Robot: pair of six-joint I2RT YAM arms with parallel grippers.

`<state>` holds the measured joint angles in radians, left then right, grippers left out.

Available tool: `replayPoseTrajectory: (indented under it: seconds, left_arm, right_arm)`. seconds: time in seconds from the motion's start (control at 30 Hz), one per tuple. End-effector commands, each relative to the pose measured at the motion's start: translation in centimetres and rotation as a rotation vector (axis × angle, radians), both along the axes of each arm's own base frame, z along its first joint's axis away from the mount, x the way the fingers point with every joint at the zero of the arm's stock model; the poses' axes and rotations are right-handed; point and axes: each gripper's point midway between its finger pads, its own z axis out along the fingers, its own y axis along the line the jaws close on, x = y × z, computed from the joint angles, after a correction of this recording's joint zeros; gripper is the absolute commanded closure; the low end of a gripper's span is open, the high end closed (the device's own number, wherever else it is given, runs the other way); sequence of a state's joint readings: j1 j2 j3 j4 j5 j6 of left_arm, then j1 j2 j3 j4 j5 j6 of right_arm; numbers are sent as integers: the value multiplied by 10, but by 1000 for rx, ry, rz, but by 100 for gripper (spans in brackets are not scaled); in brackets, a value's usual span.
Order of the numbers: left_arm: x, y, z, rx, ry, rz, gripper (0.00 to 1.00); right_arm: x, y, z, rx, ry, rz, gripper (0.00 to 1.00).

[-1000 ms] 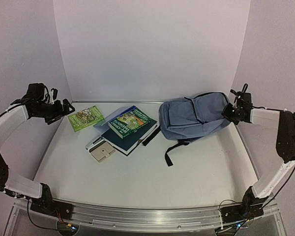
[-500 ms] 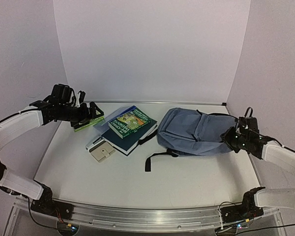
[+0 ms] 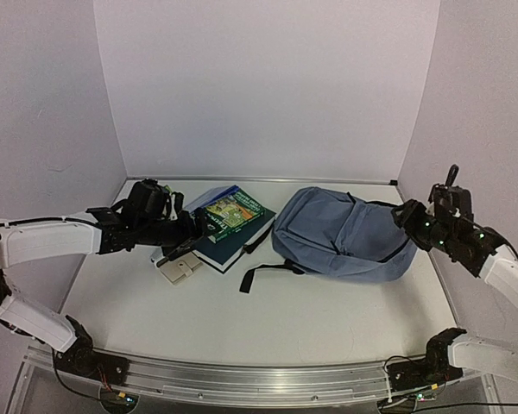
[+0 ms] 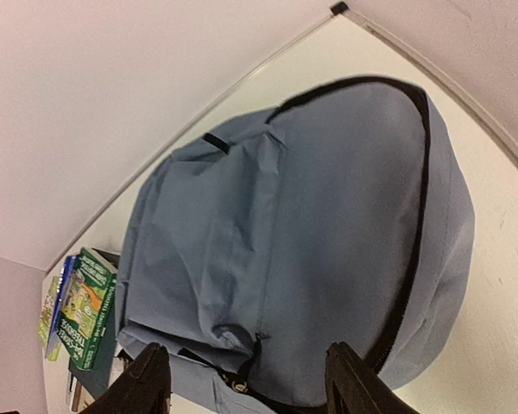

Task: Pack the student bag
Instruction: Adjust the student bag at the center of the board.

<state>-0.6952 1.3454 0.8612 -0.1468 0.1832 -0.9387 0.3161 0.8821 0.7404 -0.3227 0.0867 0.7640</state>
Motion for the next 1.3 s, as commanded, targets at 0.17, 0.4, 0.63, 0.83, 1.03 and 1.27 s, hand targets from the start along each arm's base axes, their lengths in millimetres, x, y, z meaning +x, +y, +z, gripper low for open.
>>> replayPoseTrajectory:
  seconds: [0.17, 0.4, 0.63, 0.83, 1.03, 1.27]
  left_arm:
    - [8, -93, -10, -132, 20, -35, 18]
    - [8, -153, -29, -161, 72, -153, 23]
    - [-2, -168, -52, -113, 105, -187, 26]
    - [-8, -167, -58, -80, 114, -182, 26]
    - [-5, -171, -64, -70, 124, -184, 26]
    - [6, -190, -65, -57, 114, -206, 26]
  right_arm:
    - [19, 59, 9, -149, 1, 354, 43]
    - [28, 95, -31, -229, 101, 472, 53]
    - [32, 120, -68, -317, 187, 550, 57]
    - [37, 131, -95, -393, 243, 573, 60]
    - [44, 145, -114, -445, 278, 593, 66]
    - [54, 148, -124, -490, 273, 519, 89]
